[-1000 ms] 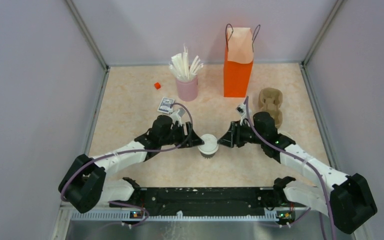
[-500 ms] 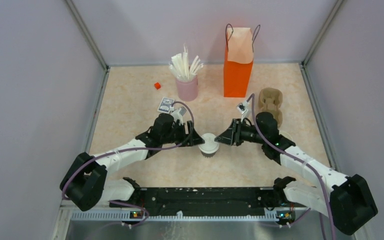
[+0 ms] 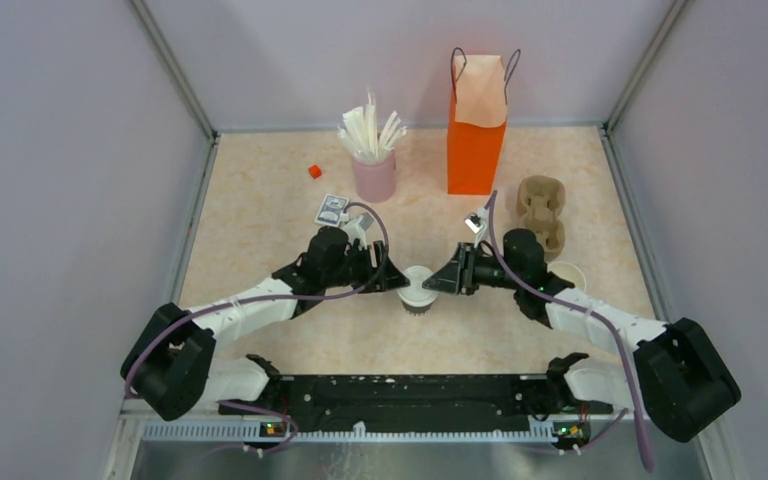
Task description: Pack the takeout coffee
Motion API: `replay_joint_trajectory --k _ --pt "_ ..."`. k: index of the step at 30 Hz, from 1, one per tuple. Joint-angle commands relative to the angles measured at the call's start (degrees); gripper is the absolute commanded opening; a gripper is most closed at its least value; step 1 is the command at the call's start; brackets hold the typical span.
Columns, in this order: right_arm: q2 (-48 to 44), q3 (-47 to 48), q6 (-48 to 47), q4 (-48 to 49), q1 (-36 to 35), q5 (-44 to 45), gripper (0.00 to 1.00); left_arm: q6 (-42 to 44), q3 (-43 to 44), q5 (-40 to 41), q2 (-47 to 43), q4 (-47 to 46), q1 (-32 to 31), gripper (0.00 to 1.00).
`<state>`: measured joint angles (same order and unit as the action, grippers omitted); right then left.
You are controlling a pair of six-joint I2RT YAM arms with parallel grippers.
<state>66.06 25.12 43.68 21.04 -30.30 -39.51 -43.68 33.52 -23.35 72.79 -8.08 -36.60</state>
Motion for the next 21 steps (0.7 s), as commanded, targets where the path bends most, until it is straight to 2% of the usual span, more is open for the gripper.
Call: replay_joint_trajectory --k 1,5,12,16,21 --pt "-0.6 -3.3 -2.1 -3.0 0.4 6.1 0.35 0.1 -0.9 1.6 0.6 -0.6 -0.2 0.64" --pt "-1.6 -5.2 -2.2 -4.5 0.4 7.5 0.35 0.1 -0.9 1.8 1.4 -0.5 -0.2 0.64" --pt "-0.7 -12.7 -1.7 -0.2 0.4 8.9 0.35 -0.3 -2.0 2.6 3.0 -0.8 -0.4 0.63" --pt "3.1 -12.5 -3.0 2.7 0.4 5.9 0.35 -0.8 -2.8 4.5 3.0 0.1 -0.4 0.61" --pt "4.8 -11.4 -5.5 0.6 0.4 7.0 0.35 -0.5 -3.1 8.0 1.6 3.4 -0.5 0.58"
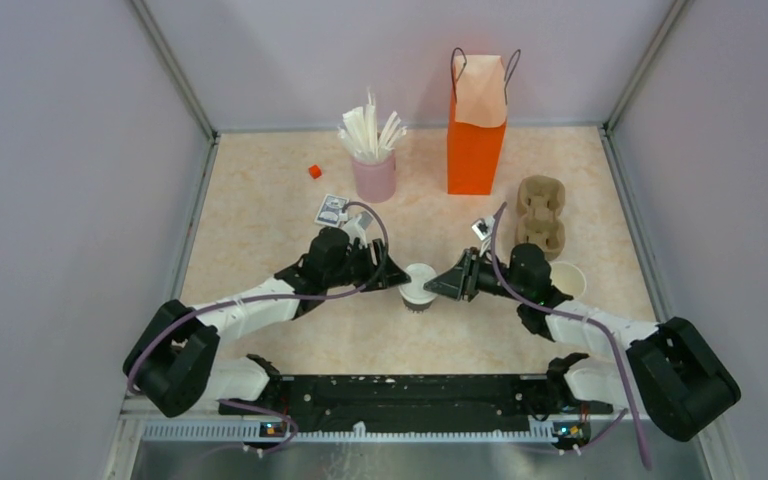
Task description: Pack the takeout coffee
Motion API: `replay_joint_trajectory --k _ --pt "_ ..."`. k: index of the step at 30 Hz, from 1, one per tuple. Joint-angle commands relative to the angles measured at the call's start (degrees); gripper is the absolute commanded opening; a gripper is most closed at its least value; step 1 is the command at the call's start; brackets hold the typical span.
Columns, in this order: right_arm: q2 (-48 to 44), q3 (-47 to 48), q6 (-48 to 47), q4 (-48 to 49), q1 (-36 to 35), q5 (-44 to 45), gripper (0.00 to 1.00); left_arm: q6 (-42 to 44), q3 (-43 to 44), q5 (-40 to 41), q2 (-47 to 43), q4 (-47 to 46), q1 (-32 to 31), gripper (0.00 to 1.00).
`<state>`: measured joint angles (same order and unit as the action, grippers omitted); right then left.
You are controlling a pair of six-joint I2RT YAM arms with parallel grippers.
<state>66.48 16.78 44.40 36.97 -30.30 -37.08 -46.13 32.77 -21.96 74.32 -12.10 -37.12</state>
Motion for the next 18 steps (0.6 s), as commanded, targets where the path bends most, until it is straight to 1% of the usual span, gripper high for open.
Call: replay_joint_trajectory --k 1,3,7,9,11,13,15,16,18 --pt "4.5 -3.0 -7.0 -16.3 0.4 5.8 0.35 2.0 -2.7 7.2 -0.3 7.6 0.1 0.58" --pt "4.9 -4.1 -8.0 -16.7 0.4 7.4 0.35 2.2 -2.6 7.4 -0.7 8.0 0.1 0.57" --pt "6.7 -7.4 -7.6 -12.0 0.4 7.8 0.35 3.0 -1.1 7.5 -0.3 10.0 0.1 0.57" --pt "8.9 -7.1 -7.9 -10.4 0.4 6.2 0.35 3.1 -0.9 8.2 -0.2 10.7 0.1 0.57" --pt "10.0 -5.7 -8.2 -10.9 0.4 4.6 0.35 2.6 -1.3 8.2 -0.3 10.8 0.1 0.56" --pt "7.4 -2.8 -7.9 -14.0 0.4 3.5 0.35 2.1 -1.5 7.0 -0.5 10.1 0.1 0.56" --pt "2.5 1.7 -8.4 -19.6 0.4 3.7 0.35 1.5 -1.3 5.7 -1.0 9.8 0.1 0.56" --pt "-0.2 5.6 -9.5 -25.1 0.4 4.1 0.37 1.1 -1.3 5.2 -1.4 9.6 0.0 0.56" --pt "-4.2 10.8 -11.9 -32.6 0.4 5.3 0.44 0.6 -1.5 4.0 -2.3 8.7 0.1 0.57"
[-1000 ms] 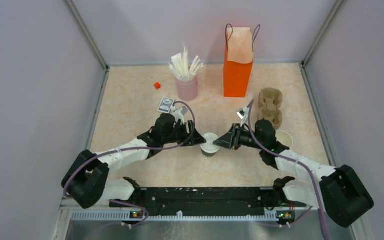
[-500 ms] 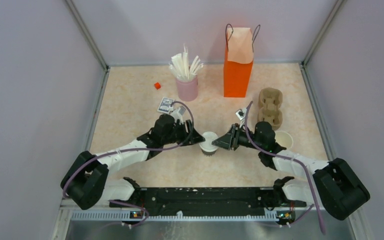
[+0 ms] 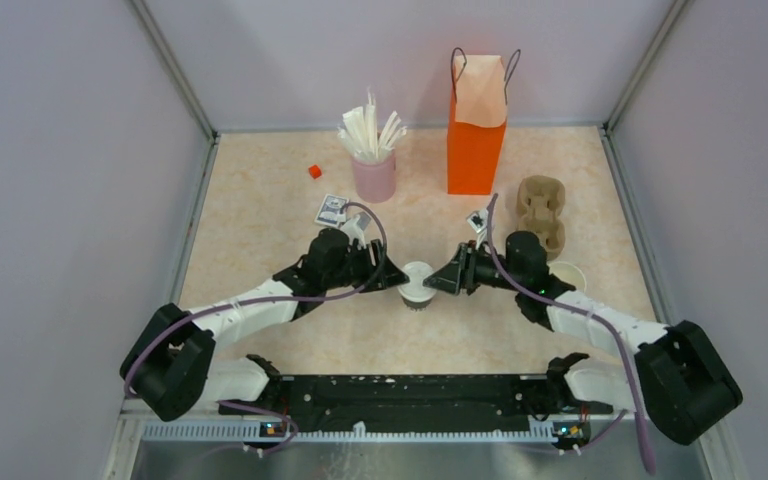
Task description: Pack the takeout coffee
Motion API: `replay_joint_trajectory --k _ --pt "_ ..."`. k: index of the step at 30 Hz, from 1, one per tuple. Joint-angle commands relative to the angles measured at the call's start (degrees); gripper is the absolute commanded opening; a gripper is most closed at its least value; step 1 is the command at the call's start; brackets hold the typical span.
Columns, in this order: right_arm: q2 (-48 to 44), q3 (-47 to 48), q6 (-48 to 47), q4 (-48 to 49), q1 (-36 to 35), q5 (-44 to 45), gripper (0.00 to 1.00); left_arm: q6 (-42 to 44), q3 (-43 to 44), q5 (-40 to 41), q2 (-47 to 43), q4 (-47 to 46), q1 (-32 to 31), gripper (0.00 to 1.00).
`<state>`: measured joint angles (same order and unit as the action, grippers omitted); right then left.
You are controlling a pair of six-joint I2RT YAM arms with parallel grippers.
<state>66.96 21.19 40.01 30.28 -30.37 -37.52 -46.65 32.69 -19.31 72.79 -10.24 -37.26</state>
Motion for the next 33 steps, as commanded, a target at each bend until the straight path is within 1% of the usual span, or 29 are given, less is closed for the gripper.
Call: replay_joint_trajectory --k 1,6,8,12,14,18,24,29,33 --pt "-6.1 8.5 -8.4 -28.8 0.6 6.8 0.47 0.6 -1.5 0.9 -1.2 6.4 0.2 0.58" --pt "-8.8 15.0 -9.6 -35.6 0.7 8.7 0.53 -2.0 -0.7 -1.4 -2.9 5.3 0.2 0.61" --pt "-8.7 15.4 -9.2 -36.4 0.7 10.7 0.54 -2.9 -0.6 -2.0 -3.6 4.7 0.2 0.66" --pt "-8.8 12.9 -5.8 -32.8 0.7 11.9 0.55 -2.0 0.7 -1.4 -4.5 6.0 0.2 0.73" --pt "-8.5 11.8 -4.2 -30.0 0.7 11.9 0.54 -1.0 1.6 -0.8 -4.8 6.9 0.2 0.74" --pt "-6.9 11.6 -4.1 -25.9 0.7 10.4 0.51 2.2 3.5 1.0 -4.1 7.9 0.2 0.74" --pt "-2.5 14.0 -6.8 -26.3 0.7 11.3 0.46 4.9 4.3 1.6 -3.5 7.1 0.2 0.74" --pt "2.9 17.2 -10.1 -27.5 0.7 9.9 0.46 5.6 4.3 0.0 -2.3 5.3 0.2 0.69" --pt "4.8 18.5 -11.3 -27.3 0.7 8.0 0.49 6.8 4.5 0.2 -0.8 5.6 0.2 0.67"
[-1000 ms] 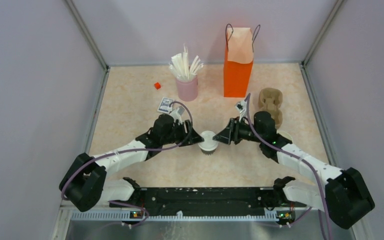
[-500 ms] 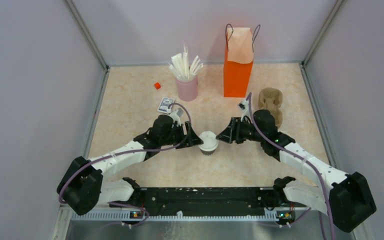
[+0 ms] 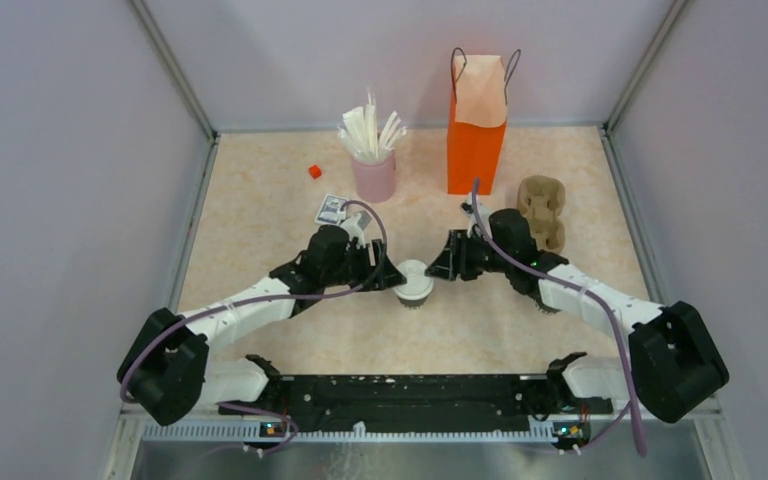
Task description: Pack the takeout coffee
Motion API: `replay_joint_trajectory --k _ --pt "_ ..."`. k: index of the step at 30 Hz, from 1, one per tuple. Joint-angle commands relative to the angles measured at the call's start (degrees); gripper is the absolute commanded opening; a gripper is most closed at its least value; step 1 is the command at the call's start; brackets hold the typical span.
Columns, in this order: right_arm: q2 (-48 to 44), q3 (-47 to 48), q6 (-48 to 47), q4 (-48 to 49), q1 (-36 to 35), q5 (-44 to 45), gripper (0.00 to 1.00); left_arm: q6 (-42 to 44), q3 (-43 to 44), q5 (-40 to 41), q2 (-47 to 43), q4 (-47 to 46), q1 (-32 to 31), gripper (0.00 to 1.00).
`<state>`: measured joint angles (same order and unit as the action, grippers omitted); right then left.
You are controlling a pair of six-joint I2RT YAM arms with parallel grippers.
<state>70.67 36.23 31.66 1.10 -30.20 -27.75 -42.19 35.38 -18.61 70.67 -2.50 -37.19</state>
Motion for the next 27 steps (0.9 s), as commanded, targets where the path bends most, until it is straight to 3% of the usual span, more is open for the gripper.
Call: replay_joint_trajectory --k 1,8,17,27 --pt "1.2 3.7 -3.0 1.9 0.5 -2.1 0.49 2.7 1.8 -0.7 1.5 -2.2 0.1 0.66" --pt "0.7 5.7 -4.0 1.2 0.5 -1.6 0.55 3.4 1.5 -1.2 2.2 -3.1 0.2 0.62" --pt "5.3 7.5 -4.1 1.8 0.6 -3.1 0.44 5.2 0.5 -1.4 1.8 -4.3 0.2 0.61" --pt "-1.4 5.3 -1.7 -1.0 2.6 -1.1 0.46 4.4 -0.1 -1.8 1.8 -4.8 0.1 0.65"
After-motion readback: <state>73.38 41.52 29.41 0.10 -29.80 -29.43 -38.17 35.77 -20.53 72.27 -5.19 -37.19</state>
